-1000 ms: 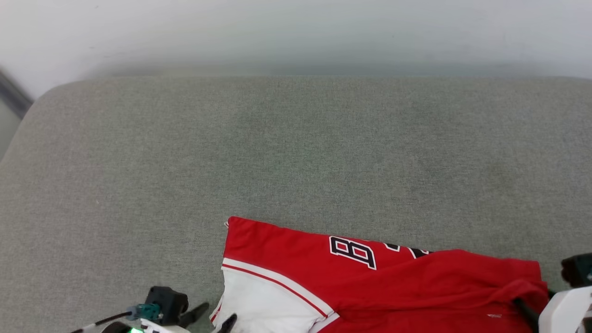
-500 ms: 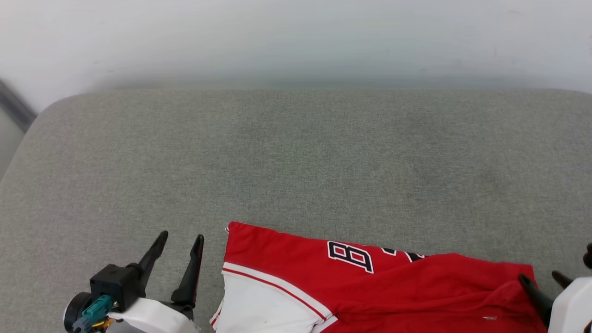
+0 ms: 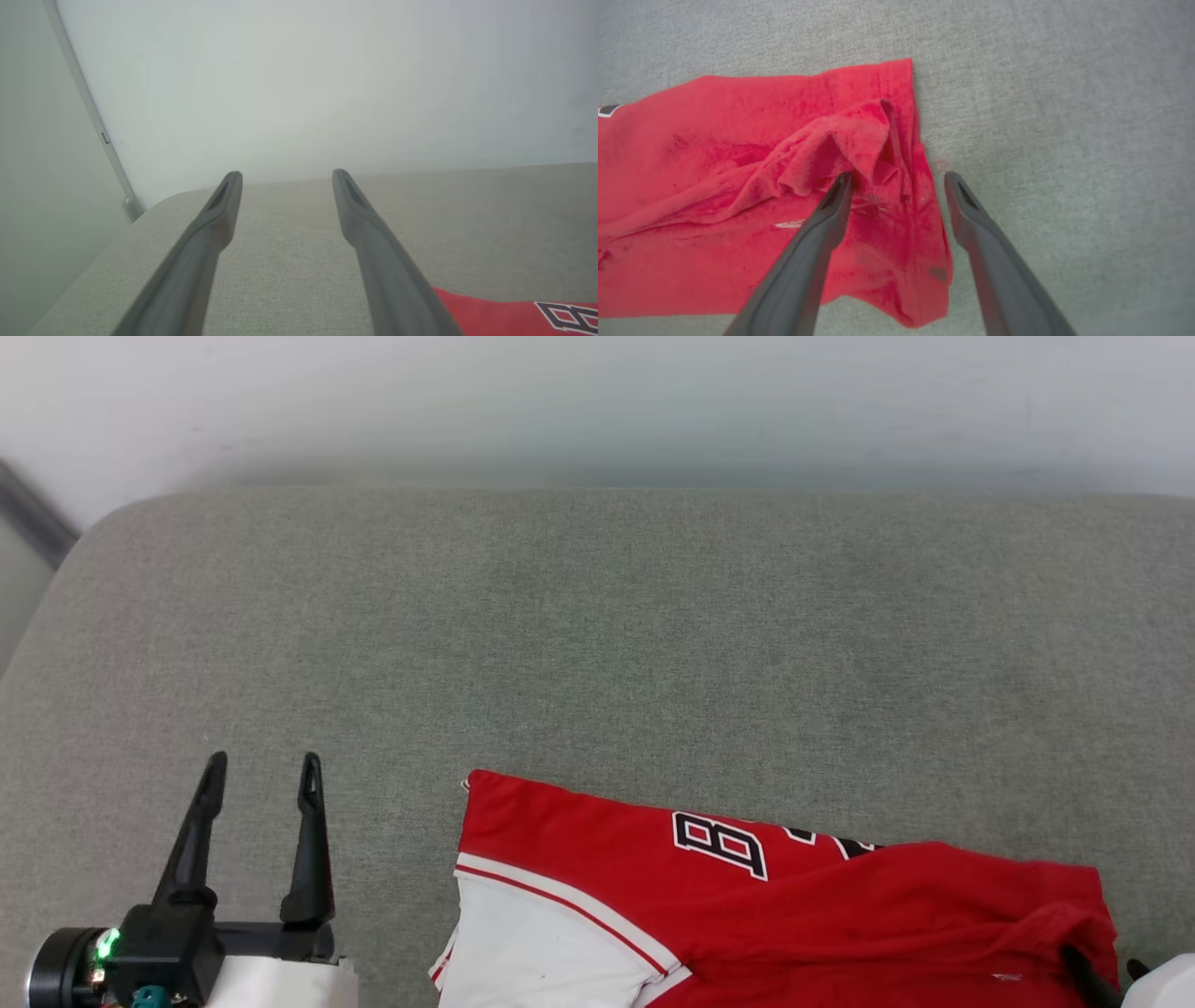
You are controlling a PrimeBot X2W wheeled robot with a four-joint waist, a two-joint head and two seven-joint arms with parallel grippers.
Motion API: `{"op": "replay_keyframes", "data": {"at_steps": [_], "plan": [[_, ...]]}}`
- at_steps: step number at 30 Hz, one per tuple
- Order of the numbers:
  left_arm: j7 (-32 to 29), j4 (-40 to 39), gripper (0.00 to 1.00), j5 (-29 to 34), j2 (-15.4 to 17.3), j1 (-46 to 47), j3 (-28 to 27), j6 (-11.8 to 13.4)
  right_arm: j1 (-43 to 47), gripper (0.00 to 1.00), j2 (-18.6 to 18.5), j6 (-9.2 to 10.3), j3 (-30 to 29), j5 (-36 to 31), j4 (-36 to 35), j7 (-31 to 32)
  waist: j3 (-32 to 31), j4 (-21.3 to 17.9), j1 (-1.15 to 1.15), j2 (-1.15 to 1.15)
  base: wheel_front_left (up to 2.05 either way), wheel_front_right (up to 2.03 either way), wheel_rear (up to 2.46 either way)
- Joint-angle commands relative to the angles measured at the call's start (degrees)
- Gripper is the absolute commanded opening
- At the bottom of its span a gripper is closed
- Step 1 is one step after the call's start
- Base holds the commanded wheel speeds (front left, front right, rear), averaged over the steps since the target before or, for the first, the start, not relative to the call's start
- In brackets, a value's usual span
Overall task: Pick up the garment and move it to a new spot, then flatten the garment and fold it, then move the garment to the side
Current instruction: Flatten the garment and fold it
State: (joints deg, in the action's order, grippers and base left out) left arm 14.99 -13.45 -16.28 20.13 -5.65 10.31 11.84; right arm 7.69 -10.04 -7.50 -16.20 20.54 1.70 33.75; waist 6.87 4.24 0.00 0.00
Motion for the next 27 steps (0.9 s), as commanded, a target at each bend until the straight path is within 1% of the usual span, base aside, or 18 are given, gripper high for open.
{"op": "replay_keyframes", "data": {"at_steps": [1,6,10,15,20,21,22,23,27], "plan": [[0.23,-0.09,1.00,1.32,-0.59,-0.54,-1.07,-0.85,0.18,1.00,0.37,0.03,-0.42,-0.35,0.82,-0.66,0.58,0.33,0.00,0.00,0.00,0.00,0.00],[0.24,0.76,1.00,3.88,-3.58,-0.73,-4.31,-4.74,-0.79,1.00,1.15,0.03,-1.11,-0.86,4.76,-1.94,1.56,1.21,0.00,0.00,0.00,0.00,0.00],[0.23,1.40,1.00,5.43,-5.76,-0.15,-6.06,-7.30,-1.00,1.00,2.30,0.03,-1.13,-1.00,8.02,-2.66,2.18,1.97,0.00,0.00,0.00,0.00,0.00],[0.24,2.35,1.00,7.20,-7.98,0.07,-7.64,-9.93,-0.50,1.00,3.74,-0.12,2.02,-0.01,11.27,-2.75,2.55,2.66,0.00,0.00,0.00,0.00,0.00],[0.24,3.41,1.00,8.58,-9.67,-0.18,-9.19,-11.94,-1.09,1.00,4.55,-0.41,6.00,1.90,11.88,-4.46,2.39,2.63,0.00,0.00,0.00,0.00,0.00],[0.24,3.57,1.00,8.78,-9.97,-0.15,-9.53,-12.28,-1.06,0.82,4.47,-0.41,6.47,2.18,12.08,-4.59,2.29,2.55,0.00,0.00,0.00,0.00,0.00],[0.24,3.71,1.00,8.97,-10.28,-0.08,-9.85,-12.62,-1.05,0.37,4.25,-0.41,6.94,2.39,12.27,-4.71,2.14,2.48,0.00,0.00,0.00,0.00,0.00],[0.24,3.83,1.00,9.21,-10.59,0.02,-10.10,-12.92,-1.02,0.00,4.00,-0.41,7.16,2.55,12.51,-4.90,1.99,2.42,0.00,0.00,0.00,0.00,0.00],[0.24,3.65,1.00,9.10,-11.87,0.23,-11.38,-14.24,-1.37,0.00,2.20,-0.02,5.88,1.90,11.95,-6.85,1.30,2.10,0.00,0.00,0.00,0.00,0.00]]}}
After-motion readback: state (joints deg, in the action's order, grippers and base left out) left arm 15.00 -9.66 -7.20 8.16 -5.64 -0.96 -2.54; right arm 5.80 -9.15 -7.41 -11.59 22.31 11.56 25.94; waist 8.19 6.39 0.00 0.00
